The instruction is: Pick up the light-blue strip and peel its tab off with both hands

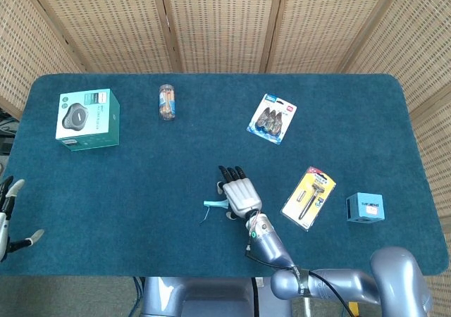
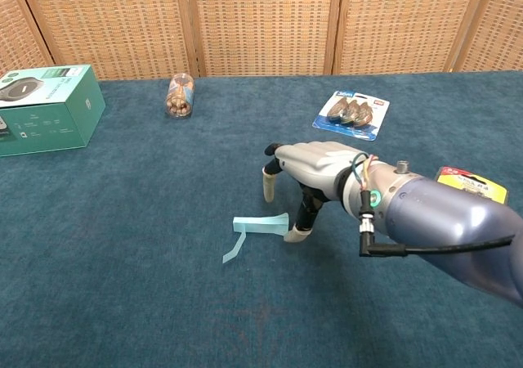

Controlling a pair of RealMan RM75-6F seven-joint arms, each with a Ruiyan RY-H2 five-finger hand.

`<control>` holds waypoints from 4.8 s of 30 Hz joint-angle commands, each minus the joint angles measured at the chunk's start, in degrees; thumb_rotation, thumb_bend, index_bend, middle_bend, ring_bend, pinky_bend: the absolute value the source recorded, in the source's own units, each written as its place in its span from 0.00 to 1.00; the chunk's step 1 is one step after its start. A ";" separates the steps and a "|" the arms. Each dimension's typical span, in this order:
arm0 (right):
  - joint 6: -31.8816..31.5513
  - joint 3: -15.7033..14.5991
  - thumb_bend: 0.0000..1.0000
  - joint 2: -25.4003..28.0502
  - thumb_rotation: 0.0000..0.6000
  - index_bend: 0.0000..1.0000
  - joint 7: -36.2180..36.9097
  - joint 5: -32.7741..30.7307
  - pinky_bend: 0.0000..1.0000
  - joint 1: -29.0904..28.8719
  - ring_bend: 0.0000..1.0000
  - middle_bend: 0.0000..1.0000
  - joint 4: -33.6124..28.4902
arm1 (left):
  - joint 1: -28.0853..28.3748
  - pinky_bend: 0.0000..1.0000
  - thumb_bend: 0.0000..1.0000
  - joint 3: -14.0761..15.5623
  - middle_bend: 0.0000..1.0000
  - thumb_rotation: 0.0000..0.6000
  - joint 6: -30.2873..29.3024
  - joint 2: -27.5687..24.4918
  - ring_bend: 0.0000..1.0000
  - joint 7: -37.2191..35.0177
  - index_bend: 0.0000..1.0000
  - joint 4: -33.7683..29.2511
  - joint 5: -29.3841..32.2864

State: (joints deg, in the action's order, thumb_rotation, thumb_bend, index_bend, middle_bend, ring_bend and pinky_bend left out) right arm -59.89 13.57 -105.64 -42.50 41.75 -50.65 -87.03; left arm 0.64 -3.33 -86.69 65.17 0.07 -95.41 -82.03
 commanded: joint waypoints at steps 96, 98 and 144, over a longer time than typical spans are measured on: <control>0.62 15.88 0.67 13.16 1.00 0.66 -15.54 -59.83 0.00 -23.70 0.00 0.11 -8.37 | 30.57 0.00 0.14 5.72 0.00 1.00 -19.85 9.08 0.00 2.20 0.21 51.53 -47.59; 0.93 15.94 0.67 13.35 1.00 0.66 -15.53 -60.46 0.00 -24.00 0.00 0.11 -8.04 | 32.12 0.00 0.15 6.17 0.00 1.00 -18.99 9.10 0.00 4.81 0.21 51.18 -49.12; 1.18 14.53 0.71 17.69 1.00 0.67 -12.12 -62.29 0.00 -26.51 0.00 0.11 -9.44 | 53.11 0.00 0.20 8.52 0.00 1.00 12.69 17.70 0.00 29.40 0.38 32.89 -53.94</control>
State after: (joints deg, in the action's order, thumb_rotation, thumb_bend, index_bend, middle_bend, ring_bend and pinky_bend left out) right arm -58.75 28.14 -88.00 -54.66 -20.57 -77.18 -96.45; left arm 53.64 5.21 -74.09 82.74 29.34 -62.59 -136.06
